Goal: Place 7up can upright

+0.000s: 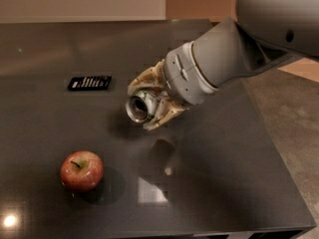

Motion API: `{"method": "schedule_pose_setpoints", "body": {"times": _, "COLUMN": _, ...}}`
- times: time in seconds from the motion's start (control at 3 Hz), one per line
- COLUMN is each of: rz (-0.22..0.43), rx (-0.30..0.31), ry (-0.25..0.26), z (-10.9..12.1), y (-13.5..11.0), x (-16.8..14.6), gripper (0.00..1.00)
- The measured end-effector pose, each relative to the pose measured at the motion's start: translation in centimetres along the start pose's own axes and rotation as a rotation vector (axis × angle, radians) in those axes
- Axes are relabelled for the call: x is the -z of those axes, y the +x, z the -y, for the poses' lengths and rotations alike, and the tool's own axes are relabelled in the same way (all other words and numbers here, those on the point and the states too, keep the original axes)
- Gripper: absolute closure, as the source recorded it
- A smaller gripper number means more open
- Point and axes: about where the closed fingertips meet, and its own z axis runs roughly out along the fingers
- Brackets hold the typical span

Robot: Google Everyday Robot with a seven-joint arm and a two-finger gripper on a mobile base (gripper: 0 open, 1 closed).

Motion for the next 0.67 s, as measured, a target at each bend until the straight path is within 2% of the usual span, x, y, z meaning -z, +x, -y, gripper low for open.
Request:
{"method": "schedule_pose_setpoints", "body": {"times": 0.33, "rz": 0.128, "rx": -0.091, "ry": 0.002, "z": -0.25, "y": 1.16, "x": 0.35, "gripper": 1.0}}
{"method": "schedule_pose_setpoints", "body": {"times": 0.67, "rz": 0.216, "rx": -0.156, "ry": -0.013, "z": -0.39, "y": 1.7, "x": 0.58, "gripper": 1.0}}
